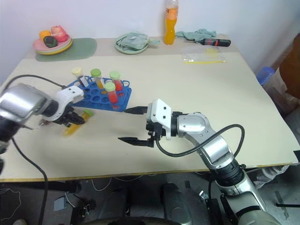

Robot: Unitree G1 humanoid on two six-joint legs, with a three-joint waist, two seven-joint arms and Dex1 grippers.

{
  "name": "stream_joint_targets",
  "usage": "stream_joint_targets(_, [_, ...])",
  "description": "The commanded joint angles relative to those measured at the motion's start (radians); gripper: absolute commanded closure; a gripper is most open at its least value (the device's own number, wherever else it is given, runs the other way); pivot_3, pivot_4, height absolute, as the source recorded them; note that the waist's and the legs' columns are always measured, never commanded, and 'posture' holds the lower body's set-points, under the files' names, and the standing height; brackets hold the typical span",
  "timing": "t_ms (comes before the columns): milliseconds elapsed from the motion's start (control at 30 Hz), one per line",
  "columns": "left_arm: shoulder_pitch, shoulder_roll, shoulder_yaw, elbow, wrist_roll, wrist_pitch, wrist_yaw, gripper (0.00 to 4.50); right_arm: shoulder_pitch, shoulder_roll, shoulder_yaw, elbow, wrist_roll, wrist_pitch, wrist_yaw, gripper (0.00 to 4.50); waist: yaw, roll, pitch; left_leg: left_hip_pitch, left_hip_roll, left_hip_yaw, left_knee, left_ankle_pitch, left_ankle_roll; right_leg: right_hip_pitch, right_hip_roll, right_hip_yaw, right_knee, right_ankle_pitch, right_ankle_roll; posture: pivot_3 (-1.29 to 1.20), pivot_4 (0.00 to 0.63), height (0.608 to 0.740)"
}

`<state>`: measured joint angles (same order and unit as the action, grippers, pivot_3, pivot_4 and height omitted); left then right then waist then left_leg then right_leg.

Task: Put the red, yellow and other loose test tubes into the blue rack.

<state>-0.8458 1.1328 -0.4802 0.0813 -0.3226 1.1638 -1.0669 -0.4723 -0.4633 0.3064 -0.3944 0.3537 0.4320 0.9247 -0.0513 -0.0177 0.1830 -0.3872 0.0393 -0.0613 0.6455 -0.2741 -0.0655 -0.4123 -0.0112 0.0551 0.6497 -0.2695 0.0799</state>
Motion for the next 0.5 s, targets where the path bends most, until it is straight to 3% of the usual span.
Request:
stream_joint_targets(33, [0.180,0.081,0.294,-0.100,-0.075,-0.270,-0.071,3.78,0.000,0.002,-0.018,-0.042,0.008,-0.008,-0.010,0.13,0.003,0.001,0.000,0.000,0.000,0.000,0.000,0.000,0.000,0.000,0.000,0.000,0.000,0.000,0.000,0.00,0.150,0.740])
stream_joint_targets(133, [0.412,0.005,0.598,-0.187,-0.103,-0.483,0.003,3.78,-0.001,0.023,-0.021,-0.021,0.003,-0.015,-0.033,0.13,0.013,0.001,0.000,0.001,0.001,0.002,0.000,0.000,0.000,0.000,-0.001,0.000,-0.001,-0.002,-0.003,0.00,0.150,0.740])
stream_joint_targets(233, [0.481,-0.204,0.786,-0.244,-0.117,-0.551,0.231,3.78,-0.008,0.086,-0.036,0.049,-0.017,-0.034,-0.105,0.13,0.035,-0.001,-0.001,0.000,0.001,0.002,0.002,0.000,0.000,0.002,-0.002,-0.001,-0.002,-0.002,-0.003,0.00,0.150,0.740])
stream_joint_targets(300, [0.469,-0.381,0.827,-0.273,-0.065,-0.580,0.468,3.78,-0.011,0.133,-0.036,0.125,-0.060,-0.065,-0.165,0.13,0.043,-0.002,-0.002,0.000,0.001,0.001,0.004,0.000,0.000,0.003,-0.002,-0.001,-0.002,-0.002,-0.003,0.00,0.150,0.740])
stream_joint_targets(367, [0.464,-0.539,0.810,-0.310,0.046,-0.727,0.665,3.78,-0.009,0.168,-0.028,0.177,-0.089,-0.094,-0.195,0.13,0.044,-0.004,-0.003,0.000,0.000,0.001,0.005,0.000,0.000,0.004,-0.002,-0.001,-0.002,0.000,0.000,0.00,0.150,0.740])
stream_joint_targets(500, [0.487,-0.797,0.739,-0.318,0.140,-0.961,0.848,3.78,-0.011,0.222,-0.025,0.211,-0.091,-0.106,-0.221,0.13,0.041,-0.005,-0.003,-0.001,-0.003,0.001,0.004,0.000,-0.001,0.004,-0.005,0.000,-0.002,0.002,0.003,0.00,0.150,0.740])
